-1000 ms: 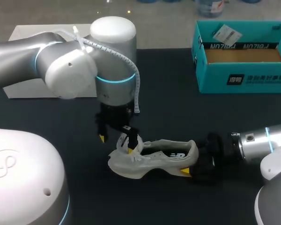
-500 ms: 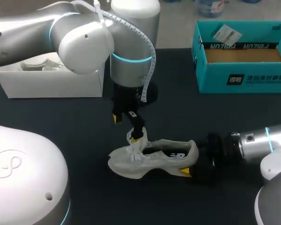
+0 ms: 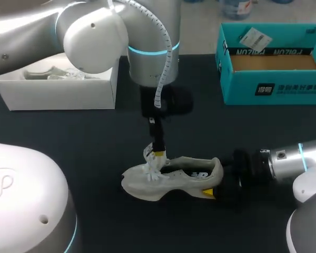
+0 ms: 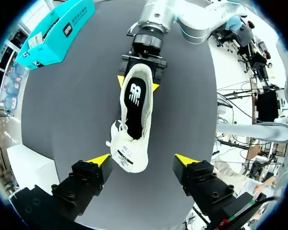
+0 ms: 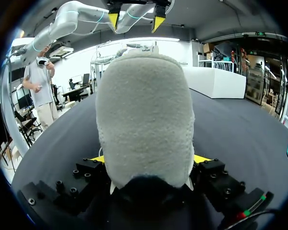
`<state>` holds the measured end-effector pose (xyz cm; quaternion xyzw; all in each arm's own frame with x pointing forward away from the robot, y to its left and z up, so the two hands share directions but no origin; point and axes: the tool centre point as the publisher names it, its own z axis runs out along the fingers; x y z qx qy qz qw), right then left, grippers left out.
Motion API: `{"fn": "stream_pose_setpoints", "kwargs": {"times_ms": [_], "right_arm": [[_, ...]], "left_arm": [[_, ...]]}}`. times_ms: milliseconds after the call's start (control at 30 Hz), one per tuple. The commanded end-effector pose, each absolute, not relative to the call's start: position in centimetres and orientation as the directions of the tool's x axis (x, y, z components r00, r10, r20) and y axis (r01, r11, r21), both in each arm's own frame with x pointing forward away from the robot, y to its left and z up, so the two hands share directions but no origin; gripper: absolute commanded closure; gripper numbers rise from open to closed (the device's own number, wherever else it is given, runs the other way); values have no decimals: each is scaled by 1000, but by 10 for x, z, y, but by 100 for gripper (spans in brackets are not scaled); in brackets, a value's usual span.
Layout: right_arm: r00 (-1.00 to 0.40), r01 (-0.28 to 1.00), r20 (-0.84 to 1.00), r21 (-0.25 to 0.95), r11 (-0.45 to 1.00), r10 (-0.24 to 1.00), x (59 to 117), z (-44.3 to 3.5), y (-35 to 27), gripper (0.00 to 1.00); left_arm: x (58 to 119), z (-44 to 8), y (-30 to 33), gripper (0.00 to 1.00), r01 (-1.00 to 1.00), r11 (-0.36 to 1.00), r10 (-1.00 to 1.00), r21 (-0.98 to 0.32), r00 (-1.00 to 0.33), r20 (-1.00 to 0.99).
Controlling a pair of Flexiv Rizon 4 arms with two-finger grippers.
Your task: Take the shoe out of the shoebox, open the shoe tongue, remove and reinsert the insole, then place the shoe into the shoebox
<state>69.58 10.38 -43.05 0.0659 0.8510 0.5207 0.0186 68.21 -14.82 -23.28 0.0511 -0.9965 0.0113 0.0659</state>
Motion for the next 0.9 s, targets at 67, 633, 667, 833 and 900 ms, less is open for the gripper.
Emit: {"fn": "stream_pose_setpoints", "kwargs": {"times_ms": [67, 633, 667, 833, 900], "right_arm": [[-991, 94, 37, 886, 454, 132, 695, -431, 104, 100], [-991, 94, 37, 886, 454, 132, 695, -431, 104, 100], [-991, 94, 37, 886, 454, 132, 695, -431, 104, 100], [-991, 94, 37, 886, 454, 132, 695, -431, 104, 100], [-991, 94, 37, 886, 454, 132, 695, -431, 104, 100]], "left_arm": [[683, -241, -151, 100, -217, 976, -214, -9, -969, 123], [683, -241, -151, 100, -217, 976, -214, -9, -969, 123], [683, -241, -151, 100, -217, 976, -214, -9, -969, 123], [678, -242, -170, 100, -137, 989, -131, -50, -985, 114], [678, -246, -181, 100, -98, 993, -90, -66, -990, 113]]}}
